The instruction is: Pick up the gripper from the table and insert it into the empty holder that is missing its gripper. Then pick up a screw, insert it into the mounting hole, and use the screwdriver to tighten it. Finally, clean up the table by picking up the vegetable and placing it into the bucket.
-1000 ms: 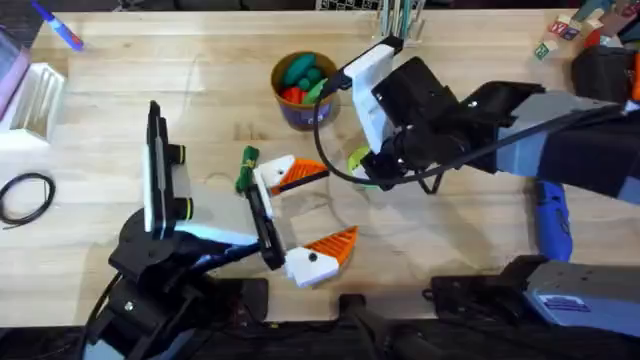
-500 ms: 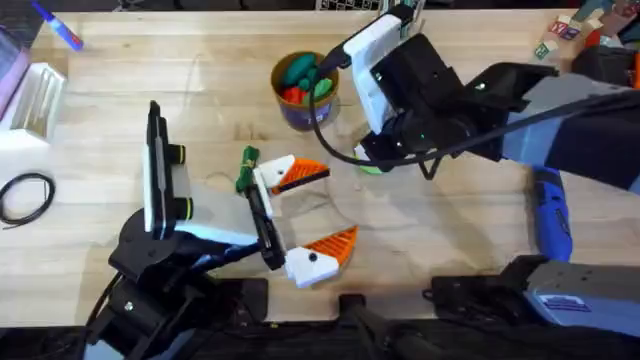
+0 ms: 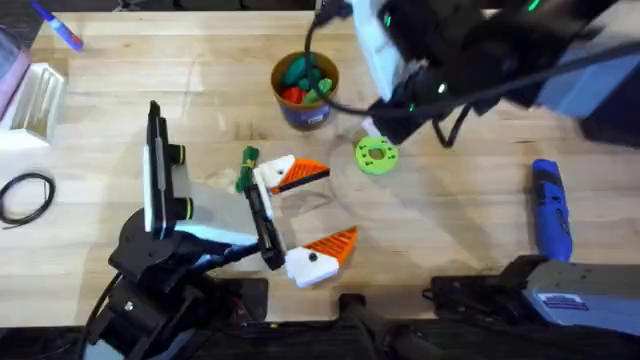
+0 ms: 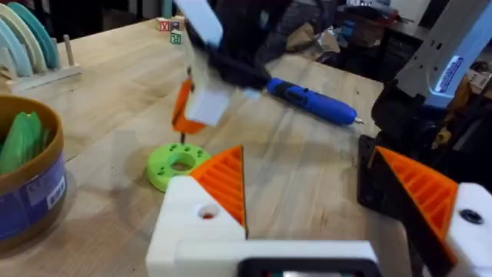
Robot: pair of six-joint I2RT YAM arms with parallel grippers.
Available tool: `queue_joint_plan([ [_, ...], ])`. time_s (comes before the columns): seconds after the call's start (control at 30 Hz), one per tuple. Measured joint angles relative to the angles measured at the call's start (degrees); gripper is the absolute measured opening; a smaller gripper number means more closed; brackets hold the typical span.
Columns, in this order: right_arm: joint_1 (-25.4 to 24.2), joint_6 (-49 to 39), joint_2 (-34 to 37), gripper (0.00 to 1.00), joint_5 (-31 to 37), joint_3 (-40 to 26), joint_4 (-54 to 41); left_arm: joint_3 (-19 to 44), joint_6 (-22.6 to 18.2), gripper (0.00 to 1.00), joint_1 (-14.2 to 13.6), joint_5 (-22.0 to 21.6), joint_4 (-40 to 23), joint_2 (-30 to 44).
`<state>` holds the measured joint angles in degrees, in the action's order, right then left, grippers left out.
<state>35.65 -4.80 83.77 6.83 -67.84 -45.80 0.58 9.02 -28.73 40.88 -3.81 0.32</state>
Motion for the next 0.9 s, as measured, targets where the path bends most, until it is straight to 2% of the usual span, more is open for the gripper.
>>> queue_joint_plan([
  [0.1, 0.7, -0.4, 0.0, 0.006, -0.6, -8.2, -4.7, 0.0, 0.0, 0.986, 0.0, 0.0, 0.0, 0.0],
  [0.23, 3.7, -0.6, 0.0, 0.006, -6.6, -17.8, -7.9, 0.0, 0.0, 0.985, 0.0, 0.0, 0.0, 0.0],
  [0.3, 5.7, 0.1, 0.0, 0.006, -9.7, -20.5, -8.3, 0.0, 0.0, 0.985, 0.0, 0.0, 0.0, 0.0],
  [0.63, 17.0, 3.6, 1.8, 0.006, -15.4, -22.2, -8.9, 0.0, -1.9, 0.985, 0.0, 0.0, 0.0, 0.0],
  [0.9, 19.1, 4.4, 6.2, 0.006, -15.7, -22.2, -9.9, 0.0, -2.6, 0.986, 0.0, 0.0, 0.0, 0.0],
])
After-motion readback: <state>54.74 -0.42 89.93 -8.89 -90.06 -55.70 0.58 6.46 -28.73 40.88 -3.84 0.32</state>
